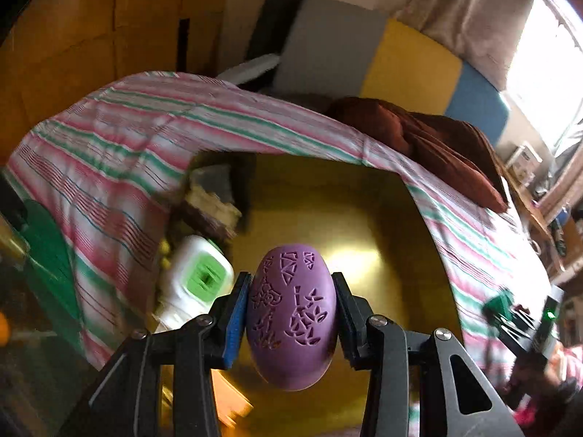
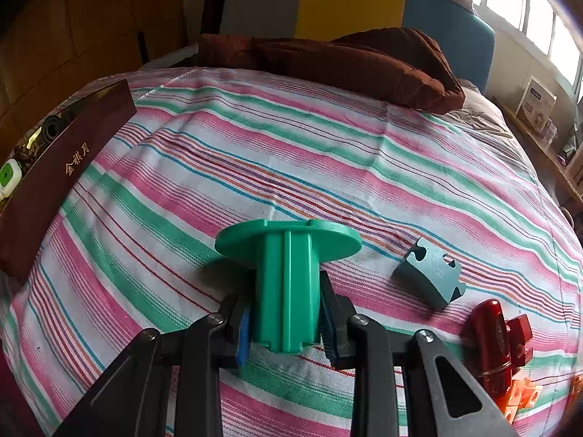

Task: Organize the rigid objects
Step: 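Carry the purple egg to the gold tray and release it with the left tool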

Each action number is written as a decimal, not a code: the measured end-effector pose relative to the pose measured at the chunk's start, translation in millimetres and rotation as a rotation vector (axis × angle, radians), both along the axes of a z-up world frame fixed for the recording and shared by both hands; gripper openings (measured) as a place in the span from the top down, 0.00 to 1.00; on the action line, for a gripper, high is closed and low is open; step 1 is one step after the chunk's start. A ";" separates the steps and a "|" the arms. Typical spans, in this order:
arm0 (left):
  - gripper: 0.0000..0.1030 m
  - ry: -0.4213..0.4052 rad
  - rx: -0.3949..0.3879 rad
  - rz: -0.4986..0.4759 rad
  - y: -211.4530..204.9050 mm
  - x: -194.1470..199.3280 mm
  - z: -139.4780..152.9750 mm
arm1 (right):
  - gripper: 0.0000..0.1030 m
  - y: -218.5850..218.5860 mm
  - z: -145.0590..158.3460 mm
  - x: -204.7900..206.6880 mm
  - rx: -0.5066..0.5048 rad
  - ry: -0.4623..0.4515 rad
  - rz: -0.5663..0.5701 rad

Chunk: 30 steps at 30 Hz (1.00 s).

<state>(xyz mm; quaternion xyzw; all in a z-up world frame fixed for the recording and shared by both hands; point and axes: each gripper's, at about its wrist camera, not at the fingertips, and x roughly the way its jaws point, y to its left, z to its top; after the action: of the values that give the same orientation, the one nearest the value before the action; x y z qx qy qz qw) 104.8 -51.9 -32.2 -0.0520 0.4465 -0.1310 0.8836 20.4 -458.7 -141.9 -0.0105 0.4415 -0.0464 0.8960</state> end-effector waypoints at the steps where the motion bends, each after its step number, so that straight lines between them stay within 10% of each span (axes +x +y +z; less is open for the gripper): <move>1: 0.58 -0.004 0.008 -0.005 -0.7 4.9 0.6 | 0.71 0.0 0.0 0.0 0.000 0.000 0.000; 16: 0.58 0.040 0.139 -0.040 -36.8 113.4 -40.8 | 0.71 0.3 -0.4 1.4 -0.006 -0.002 -0.002; 30: 0.45 -0.102 0.128 -0.016 -28.5 110.3 -5.5 | 0.71 -0.6 0.0 3.3 -0.002 -0.005 -0.006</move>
<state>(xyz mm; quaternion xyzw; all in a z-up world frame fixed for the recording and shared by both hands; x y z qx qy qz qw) 215.1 -80.4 -37.7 0.0147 0.4085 -0.1117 0.9058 23.8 -459.3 -141.9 -0.0101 0.4393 -0.0497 0.8969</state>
